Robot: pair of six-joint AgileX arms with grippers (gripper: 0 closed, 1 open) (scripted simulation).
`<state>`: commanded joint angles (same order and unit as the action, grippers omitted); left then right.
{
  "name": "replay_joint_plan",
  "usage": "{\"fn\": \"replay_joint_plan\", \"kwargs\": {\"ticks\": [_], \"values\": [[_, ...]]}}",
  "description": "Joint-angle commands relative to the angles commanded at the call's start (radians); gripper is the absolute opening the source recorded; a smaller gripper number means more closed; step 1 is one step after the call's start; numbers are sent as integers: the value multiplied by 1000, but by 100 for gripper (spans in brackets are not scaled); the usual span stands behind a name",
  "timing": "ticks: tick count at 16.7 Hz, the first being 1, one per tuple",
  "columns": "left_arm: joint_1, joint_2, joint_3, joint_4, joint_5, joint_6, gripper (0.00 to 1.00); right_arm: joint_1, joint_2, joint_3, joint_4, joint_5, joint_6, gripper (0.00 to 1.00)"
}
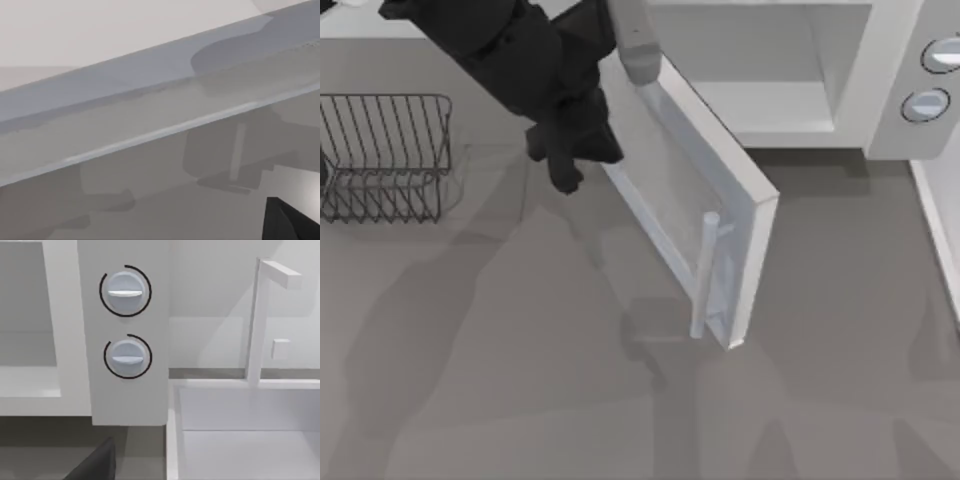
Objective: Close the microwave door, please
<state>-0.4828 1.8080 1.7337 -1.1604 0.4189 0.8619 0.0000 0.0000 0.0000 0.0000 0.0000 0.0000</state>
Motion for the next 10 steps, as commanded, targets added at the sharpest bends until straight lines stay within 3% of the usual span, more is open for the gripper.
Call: {"fn": "replay_joint_plan", "kwargs": {"ticks": [10], "values": [[-44, 28, 35, 12, -15, -49, 0, 0, 0, 0, 0, 0, 0, 100]]}}
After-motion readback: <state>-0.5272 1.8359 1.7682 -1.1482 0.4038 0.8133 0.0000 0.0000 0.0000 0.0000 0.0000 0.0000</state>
